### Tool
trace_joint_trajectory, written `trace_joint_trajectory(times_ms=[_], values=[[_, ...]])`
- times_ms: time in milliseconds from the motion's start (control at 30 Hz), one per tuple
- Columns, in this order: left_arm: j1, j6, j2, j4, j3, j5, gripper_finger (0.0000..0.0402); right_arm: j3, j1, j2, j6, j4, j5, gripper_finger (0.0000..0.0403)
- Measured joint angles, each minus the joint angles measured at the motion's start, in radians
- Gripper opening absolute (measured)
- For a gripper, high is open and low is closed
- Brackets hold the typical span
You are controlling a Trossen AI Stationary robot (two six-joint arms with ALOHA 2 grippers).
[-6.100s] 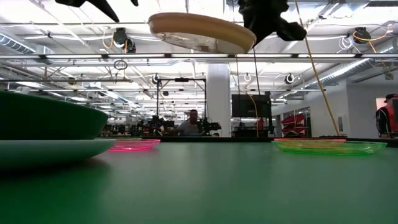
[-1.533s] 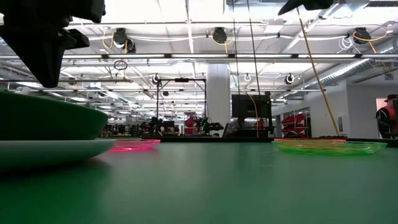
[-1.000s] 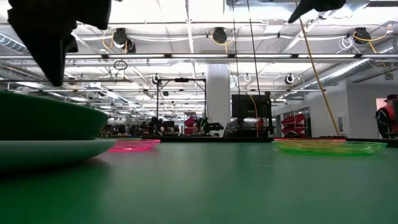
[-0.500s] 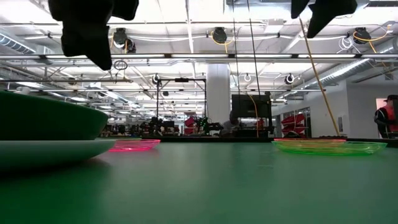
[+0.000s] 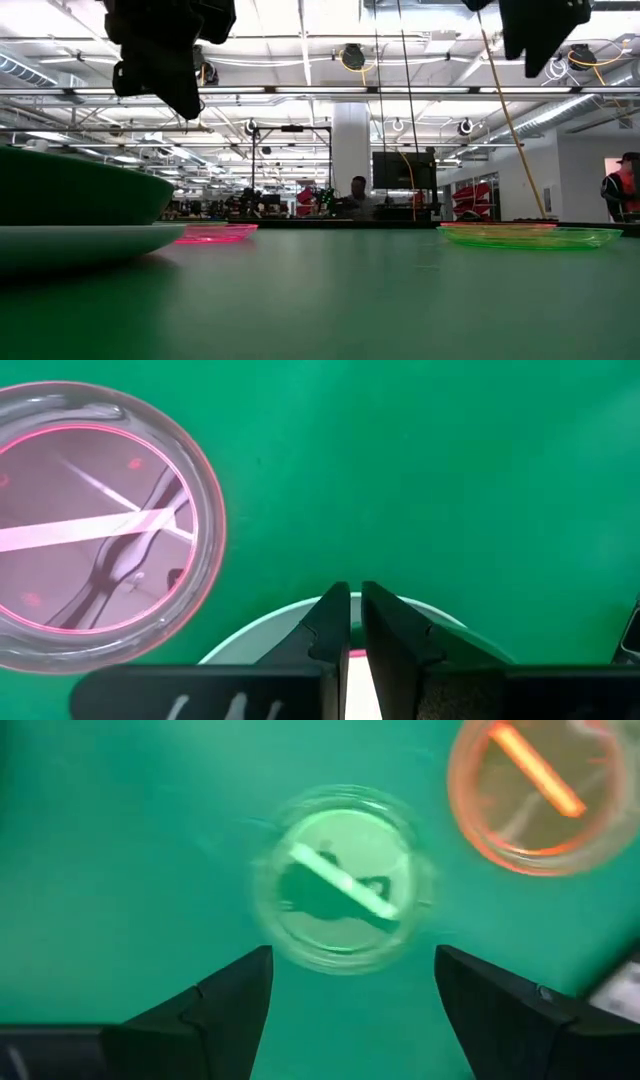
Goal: Stack plastic plates
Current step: Stack the right small green plate on top of the medium white plate
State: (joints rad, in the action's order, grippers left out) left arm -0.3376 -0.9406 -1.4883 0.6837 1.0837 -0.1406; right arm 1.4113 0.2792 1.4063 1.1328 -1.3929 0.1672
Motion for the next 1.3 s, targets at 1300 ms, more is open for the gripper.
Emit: trace_joint_trajectory(times_ms=[1300], values=[[0.007, -0.191, 0.0, -0.112, 0.001, -0.08, 0.0035, -0.753, -0.268, -0.248, -0.106, 0.611, -0.351, 0.0219]])
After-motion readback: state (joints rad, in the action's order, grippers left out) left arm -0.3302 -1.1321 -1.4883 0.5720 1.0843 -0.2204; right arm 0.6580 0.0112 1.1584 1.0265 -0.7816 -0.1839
